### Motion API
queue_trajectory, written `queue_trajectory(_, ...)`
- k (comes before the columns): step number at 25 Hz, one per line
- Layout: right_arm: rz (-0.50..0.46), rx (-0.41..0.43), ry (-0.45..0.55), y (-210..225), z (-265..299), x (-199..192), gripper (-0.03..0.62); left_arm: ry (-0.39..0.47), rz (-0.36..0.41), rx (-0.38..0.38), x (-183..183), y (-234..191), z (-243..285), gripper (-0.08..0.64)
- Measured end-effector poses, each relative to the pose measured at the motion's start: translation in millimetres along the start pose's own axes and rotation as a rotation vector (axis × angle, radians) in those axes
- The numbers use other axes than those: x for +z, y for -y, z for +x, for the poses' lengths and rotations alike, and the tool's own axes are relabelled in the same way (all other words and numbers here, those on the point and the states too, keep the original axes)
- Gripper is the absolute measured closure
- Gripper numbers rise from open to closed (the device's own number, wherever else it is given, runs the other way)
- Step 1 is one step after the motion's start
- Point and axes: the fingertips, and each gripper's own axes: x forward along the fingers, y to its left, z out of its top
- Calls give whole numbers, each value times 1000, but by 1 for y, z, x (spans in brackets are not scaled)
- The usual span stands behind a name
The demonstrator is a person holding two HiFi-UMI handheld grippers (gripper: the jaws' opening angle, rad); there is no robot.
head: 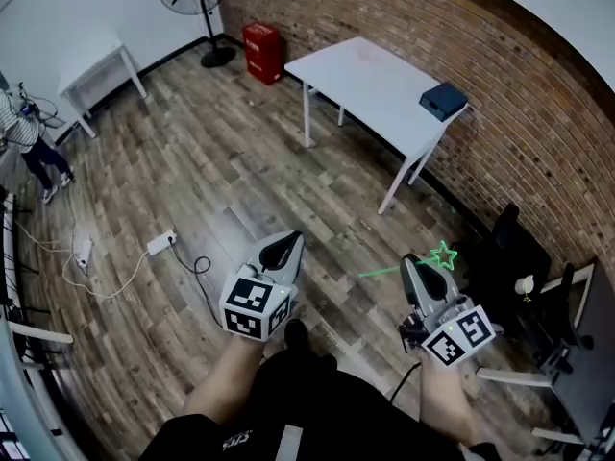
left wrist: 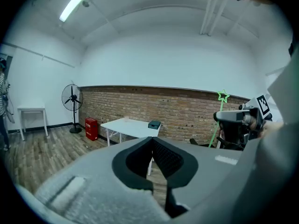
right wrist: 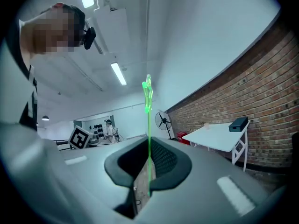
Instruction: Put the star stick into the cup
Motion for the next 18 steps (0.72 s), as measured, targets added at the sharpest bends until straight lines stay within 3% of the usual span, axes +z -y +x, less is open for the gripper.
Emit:
queue_trajectory(4,33,-5,9,7,-17,-4,578,-11,16,5,-2,13,-6,552)
queue_trajectory(8,59,1,24,16,-7,-2,578,-4,22,19,3,1,-2,552)
queue_trajectory(12,95,12,27,28,34,1,577,11,2,19,9,-35,22,552)
queue_trajectory(18,69,0,24,50,133,5,576,21,19,-18,29,-114,81,552)
